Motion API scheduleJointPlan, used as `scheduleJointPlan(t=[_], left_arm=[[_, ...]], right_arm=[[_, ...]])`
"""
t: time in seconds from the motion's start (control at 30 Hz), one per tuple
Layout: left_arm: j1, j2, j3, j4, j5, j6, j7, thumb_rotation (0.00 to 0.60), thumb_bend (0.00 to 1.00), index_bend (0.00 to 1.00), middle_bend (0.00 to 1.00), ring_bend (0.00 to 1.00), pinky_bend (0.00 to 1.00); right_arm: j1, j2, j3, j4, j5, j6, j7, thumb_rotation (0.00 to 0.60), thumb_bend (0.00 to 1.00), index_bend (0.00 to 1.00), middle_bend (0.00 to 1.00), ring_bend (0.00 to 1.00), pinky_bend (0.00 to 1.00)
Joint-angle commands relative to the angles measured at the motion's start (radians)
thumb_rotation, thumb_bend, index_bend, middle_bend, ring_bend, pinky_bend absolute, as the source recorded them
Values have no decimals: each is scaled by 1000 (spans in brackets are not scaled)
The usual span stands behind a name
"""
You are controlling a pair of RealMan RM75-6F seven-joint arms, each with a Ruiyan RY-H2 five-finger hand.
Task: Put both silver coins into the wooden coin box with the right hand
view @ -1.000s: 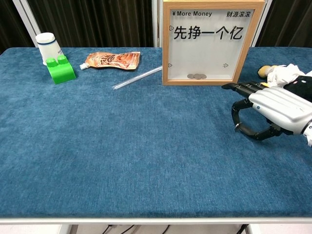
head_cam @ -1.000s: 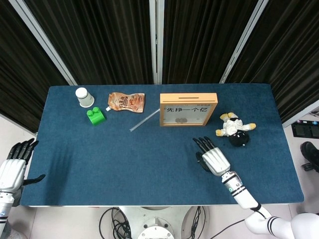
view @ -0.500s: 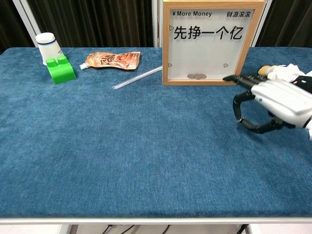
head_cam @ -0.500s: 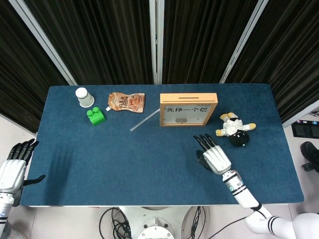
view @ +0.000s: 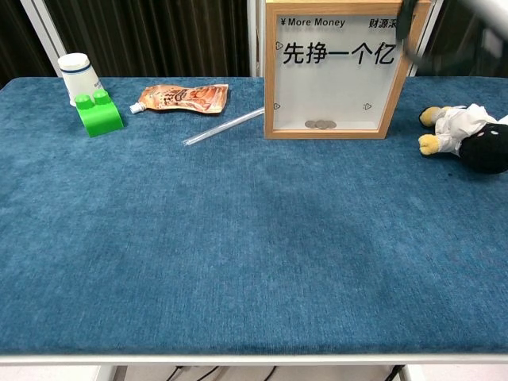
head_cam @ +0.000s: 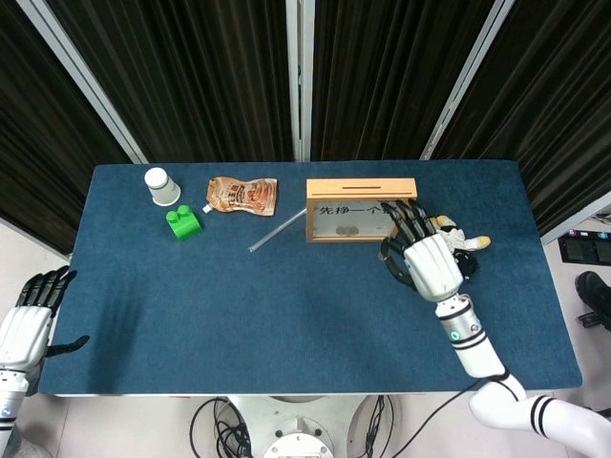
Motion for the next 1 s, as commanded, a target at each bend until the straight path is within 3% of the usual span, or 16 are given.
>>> scheduleJointPlan(t=[0.03,0.17,0.37,0.67,1.0], left_arm=[[0,5,2,-7,2,-1,4,600,37,44,0,0,0],[-2,11,3,-20,7,0,11,600,37,43,0,0,0],[-2,15,3,-28,8,1,8,600,37,43,0,0,0],[-4,17,2,-30,4,-4,6,600,35,44,0,0,0],[-4,8,2,-7,5,0,-17,600,35,44,0,0,0]], right_arm=[[75,68,115,-96,122,-88,-94,600,367,683,80,0,0],[149,75,204,-94,263,-181,-177,600,366,698,88,0,0],[247,66,266,-65,505,-334,-286,600,367,708,91,0,0],[371,52,299,-51,851,-420,-436,600,372,734,91,0,0],[433,76,278,-64,1031,-424,-487,600,376,740,91,0,0]])
